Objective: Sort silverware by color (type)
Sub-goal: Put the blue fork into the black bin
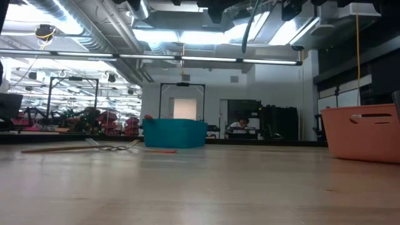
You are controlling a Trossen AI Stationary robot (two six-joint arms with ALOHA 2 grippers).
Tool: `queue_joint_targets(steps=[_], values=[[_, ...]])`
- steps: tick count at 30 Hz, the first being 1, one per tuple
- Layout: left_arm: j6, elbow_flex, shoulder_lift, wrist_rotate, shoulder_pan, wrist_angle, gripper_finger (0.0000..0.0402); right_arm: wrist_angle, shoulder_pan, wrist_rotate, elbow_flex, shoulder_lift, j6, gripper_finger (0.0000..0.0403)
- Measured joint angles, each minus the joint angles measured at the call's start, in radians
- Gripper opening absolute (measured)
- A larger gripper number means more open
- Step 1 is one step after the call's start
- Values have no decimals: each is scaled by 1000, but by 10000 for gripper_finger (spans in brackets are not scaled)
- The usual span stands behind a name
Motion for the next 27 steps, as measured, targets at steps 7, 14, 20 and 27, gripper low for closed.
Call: queue_joint_targets(steps=[7, 14, 20, 27], values=[[-1, 0, 0, -10, 1, -2, 8, 0, 1, 41, 0, 0, 0, 4], [-1, 0, 0, -11, 2, -3, 9, 0, 1, 49, 0, 0, 0, 2], [-1, 0, 0, -10, 2, -4, 10, 1, 1, 49, 0, 0, 0, 1], [-7, -2, 1, -17, 3, -17, 50, 15, 1, 49, 3, -3, 0, 0]])
